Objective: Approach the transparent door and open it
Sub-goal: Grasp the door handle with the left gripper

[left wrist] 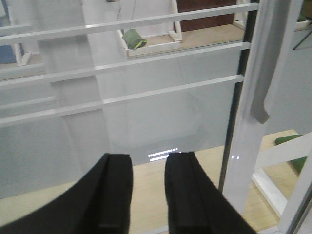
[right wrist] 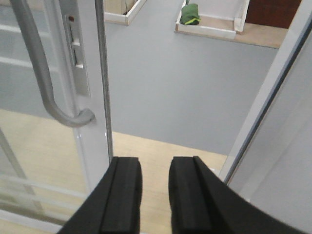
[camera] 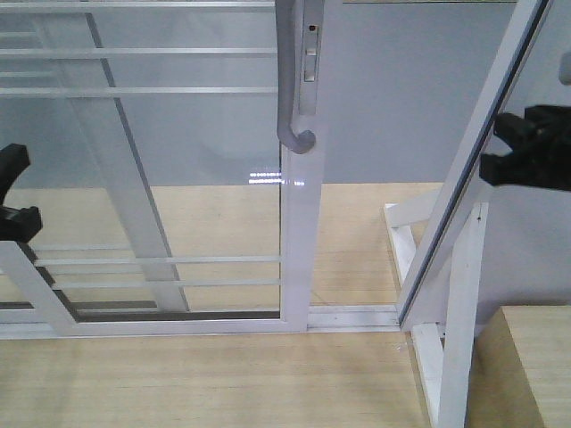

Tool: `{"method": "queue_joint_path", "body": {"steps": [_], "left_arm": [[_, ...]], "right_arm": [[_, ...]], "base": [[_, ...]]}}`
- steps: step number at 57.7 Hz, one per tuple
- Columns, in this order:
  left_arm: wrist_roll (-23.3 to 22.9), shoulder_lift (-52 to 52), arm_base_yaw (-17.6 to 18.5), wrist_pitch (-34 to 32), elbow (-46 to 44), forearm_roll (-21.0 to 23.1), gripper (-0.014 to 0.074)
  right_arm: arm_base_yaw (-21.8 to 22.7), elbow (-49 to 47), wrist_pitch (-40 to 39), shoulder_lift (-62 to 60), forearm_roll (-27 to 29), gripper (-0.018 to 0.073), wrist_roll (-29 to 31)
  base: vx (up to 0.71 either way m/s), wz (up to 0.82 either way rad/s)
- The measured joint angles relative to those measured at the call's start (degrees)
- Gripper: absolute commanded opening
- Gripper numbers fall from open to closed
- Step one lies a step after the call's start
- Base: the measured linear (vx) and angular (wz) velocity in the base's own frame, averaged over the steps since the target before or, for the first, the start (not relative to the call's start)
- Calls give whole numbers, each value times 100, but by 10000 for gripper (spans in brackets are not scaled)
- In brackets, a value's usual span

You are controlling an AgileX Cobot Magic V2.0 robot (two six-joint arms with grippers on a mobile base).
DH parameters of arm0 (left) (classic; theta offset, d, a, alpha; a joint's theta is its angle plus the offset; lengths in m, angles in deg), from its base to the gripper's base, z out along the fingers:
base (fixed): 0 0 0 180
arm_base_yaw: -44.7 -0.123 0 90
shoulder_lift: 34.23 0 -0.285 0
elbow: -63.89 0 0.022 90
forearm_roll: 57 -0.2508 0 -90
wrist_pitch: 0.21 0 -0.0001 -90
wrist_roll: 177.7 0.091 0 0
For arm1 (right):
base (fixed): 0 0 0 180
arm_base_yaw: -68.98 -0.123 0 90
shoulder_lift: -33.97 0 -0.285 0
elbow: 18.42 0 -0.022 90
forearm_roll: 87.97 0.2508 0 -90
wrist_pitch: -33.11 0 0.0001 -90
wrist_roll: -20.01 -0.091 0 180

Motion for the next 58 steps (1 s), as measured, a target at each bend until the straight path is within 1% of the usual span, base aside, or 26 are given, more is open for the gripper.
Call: {"method": "queue_joint_path", "body": {"steps": [4,11,17,25,29,42,49,58], "left_arm": [[0,290,233,-446,0,0,405],[-5,1020,702,-1544,-21,0,458],[-10,1815,1015,-2020,-239,0,462],[-11,2963,1264,-2522,-847,0,462],[-28,3433,1333,-2670,-1209,0,462],[-261,4713,1541,-2765,-2633,-5,462],[-303,5292,1589,-2784,-3321,-15,462],[-536,5846,1589,-2779,-3969,-21,462]], "right_arm": [[0,203,358,-388,0,246,5],[0,450,741,-891,0,246,7],[0,547,858,-1131,0,246,12],[0,546,870,-1164,0,246,12],[0,546,870,-1164,0,246,12],[0,553,875,-1164,0,246,12],[0,564,875,-1164,0,246,12],[0,564,875,-1164,0,246,12]], "base": [[0,0],[0,0],[0,0],[0,0],[0,0],[0,0],[0,0],[0,0]]}}
